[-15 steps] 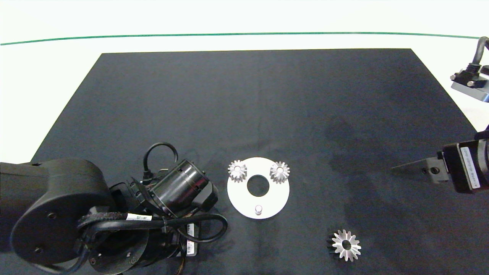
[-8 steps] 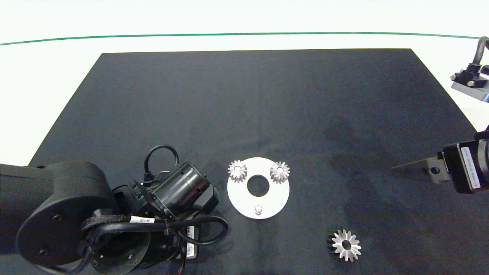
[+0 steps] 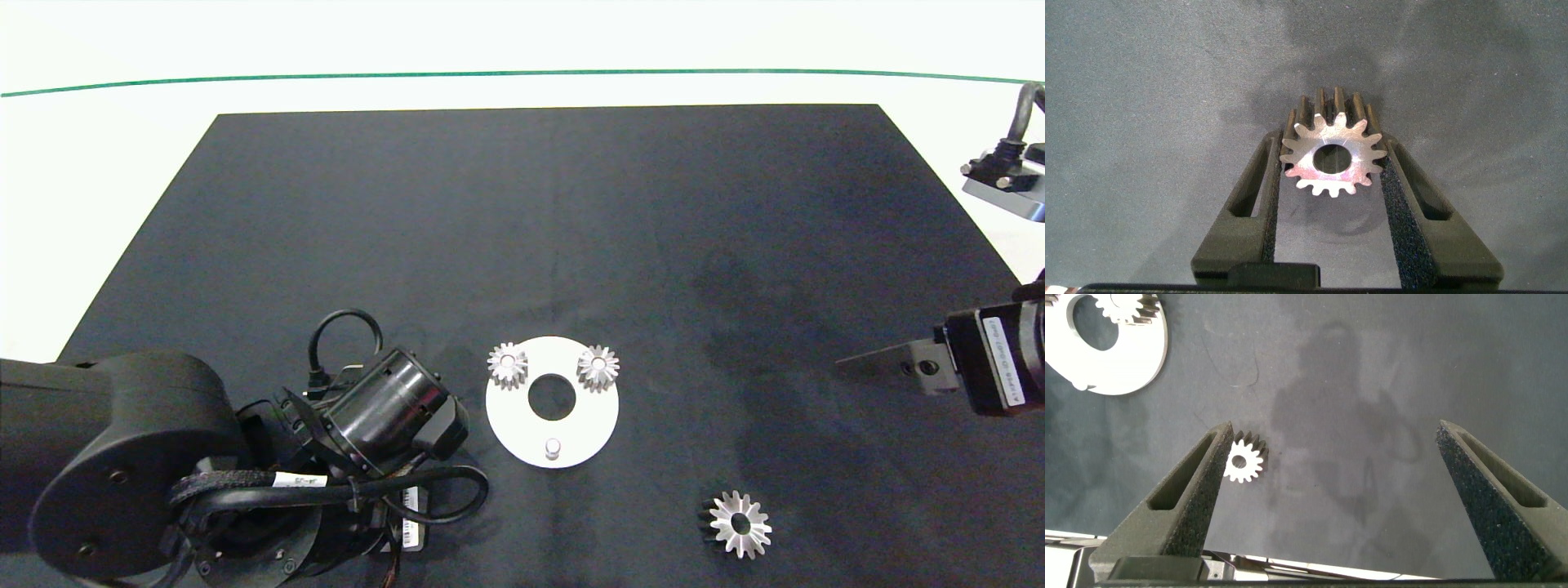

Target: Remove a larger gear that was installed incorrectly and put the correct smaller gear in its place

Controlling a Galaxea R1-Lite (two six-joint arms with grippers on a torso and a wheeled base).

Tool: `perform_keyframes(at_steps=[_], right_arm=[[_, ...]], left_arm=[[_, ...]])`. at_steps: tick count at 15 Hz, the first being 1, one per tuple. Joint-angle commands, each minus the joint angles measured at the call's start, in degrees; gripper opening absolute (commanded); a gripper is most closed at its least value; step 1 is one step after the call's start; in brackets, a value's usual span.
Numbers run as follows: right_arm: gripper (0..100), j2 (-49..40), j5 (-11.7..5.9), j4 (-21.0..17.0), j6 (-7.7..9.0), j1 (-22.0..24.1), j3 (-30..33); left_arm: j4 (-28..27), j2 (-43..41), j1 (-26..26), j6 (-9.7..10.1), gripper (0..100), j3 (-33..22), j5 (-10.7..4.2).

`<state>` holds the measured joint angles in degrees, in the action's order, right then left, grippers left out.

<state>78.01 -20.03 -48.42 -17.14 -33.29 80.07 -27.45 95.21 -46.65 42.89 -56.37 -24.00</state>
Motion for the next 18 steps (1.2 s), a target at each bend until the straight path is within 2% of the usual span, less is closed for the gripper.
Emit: perform_keyframes(at_steps=[1,6,8,10,16,18], right_arm=[[100,0.0,-0.19,-0.3,-0.09,0.0,0.0],[100,-1.0,-0.19,-0.3,0.62,-0.1,0.1],[100,-2.2,-0.19,-0.6,1.06,-0.3,0.0],[100,-2.5,-0.19,-0.6,1.5,-0.2,0.0],[100,-2.7,-0.01,-0.6,2.11,0.1,-0.9],[100,-3.2,-0.01,-0.5,2.46,0.3,-1.7]], left_arm=[[-0.1,0.0,-0.1,0.18,22,0.3,-0.08],[-0.4,-0.8,0.0,-0.61,13,-1.6,-0.17],[-0.8,-0.4,-0.1,-2.19,10,-4.4,-0.17],[-0.9,-1.1,-0.6,-8.78,10,-5.7,-0.17],[-0.9,-1.4,-3.7,-18.01,10,-8.9,-0.17],[-1.0,-1.2,-4.1,-22.41,10,-9.5,-0.17]])
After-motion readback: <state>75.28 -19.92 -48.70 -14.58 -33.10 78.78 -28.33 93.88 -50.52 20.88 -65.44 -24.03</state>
